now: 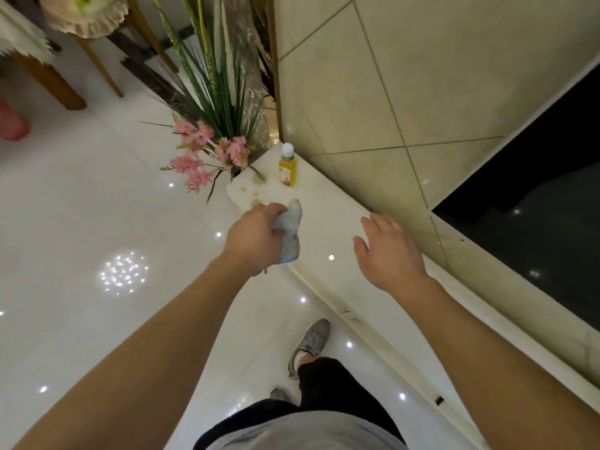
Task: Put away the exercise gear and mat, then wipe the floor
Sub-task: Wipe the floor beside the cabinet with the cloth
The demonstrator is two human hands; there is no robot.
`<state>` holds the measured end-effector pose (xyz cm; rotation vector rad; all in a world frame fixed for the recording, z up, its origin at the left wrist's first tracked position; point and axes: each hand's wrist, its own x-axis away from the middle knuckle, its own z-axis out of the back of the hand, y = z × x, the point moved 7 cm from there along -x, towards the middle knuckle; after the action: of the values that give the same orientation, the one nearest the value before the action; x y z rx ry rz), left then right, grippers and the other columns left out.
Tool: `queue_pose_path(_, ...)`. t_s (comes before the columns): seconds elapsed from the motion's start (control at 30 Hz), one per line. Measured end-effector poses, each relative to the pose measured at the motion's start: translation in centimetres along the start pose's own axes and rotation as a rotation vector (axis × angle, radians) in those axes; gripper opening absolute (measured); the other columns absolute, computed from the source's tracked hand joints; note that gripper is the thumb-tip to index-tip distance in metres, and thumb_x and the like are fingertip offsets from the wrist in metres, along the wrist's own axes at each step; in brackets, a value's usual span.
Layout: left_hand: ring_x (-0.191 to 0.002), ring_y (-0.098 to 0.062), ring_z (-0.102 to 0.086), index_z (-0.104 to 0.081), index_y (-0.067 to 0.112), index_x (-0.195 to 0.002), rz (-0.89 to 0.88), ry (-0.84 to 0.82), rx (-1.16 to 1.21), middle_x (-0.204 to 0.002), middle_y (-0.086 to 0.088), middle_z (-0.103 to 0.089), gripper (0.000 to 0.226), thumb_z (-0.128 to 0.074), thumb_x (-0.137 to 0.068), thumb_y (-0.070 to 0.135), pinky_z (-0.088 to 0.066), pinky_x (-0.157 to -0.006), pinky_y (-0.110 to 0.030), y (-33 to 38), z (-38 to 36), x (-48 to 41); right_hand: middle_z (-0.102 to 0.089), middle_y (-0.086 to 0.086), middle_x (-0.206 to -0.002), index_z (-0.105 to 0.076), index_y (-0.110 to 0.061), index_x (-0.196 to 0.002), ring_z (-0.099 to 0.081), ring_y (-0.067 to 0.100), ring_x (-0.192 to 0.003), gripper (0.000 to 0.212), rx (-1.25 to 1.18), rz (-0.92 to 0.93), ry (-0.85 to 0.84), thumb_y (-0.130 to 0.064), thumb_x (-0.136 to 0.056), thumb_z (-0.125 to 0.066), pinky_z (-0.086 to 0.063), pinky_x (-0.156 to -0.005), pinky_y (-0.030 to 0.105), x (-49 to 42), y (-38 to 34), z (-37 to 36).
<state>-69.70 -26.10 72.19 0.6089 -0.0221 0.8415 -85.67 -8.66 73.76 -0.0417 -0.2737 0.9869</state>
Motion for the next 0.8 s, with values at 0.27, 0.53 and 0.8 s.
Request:
queue_pose_path(0.27,-0.102,-0.031,-0.061,-0.055,0.023,-0.133,-0.088,-0.050,-0.015,-0.118,-0.009,-0.059,0.045,-0.057,-0.088,0.025,-0.053,-0.084,-0.042,3.3,1.9,-8.8,-0.044,0.011,-0.146,-0.044,-0.009,-0.140,-0.037,0.029,-0.134,0.048,-0.046,-0.061,-0.008,-0.035,-0.101,-0.037,-0.034,-0.110,0.042,-7.7,1.7,1.0)
queue_pose_path(0.53,-0.108,-0.030,-0.057,-0.058,0.020,-0.128,-0.212,-0.116,-0.115,-0.119,-0.008,-0.060,0.037,-0.054,-0.091,0.017,-0.051,-0.088,-0.043,4.0,0.1,-15.2,-0.039,0.009,-0.151,-0.040,-0.012,-0.144,-0.034,0.026,-0.139,0.050,-0.060,-0.203,-0.056,-0.038,-0.101,-0.033,-0.028,-0.114,0.040,-11.4,3.9,-1.0)
queue_pose_path(0.8,-0.102,-0.024,-0.054,-0.061,0.018,-0.117,-0.361,-0.263,-0.260,-0.112,-0.003,-0.057,0.027,-0.054,-0.091,0.020,-0.048,-0.087,-0.037,3.1,-5.5,-22.4,-0.040,0.009,-0.151,-0.039,-0.012,-0.145,-0.034,0.027,-0.141,0.053,-0.086,-0.371,-0.110,-0.041,-0.101,-0.030,-0.029,-0.117,0.041,-13.8,5.8,-6.5)
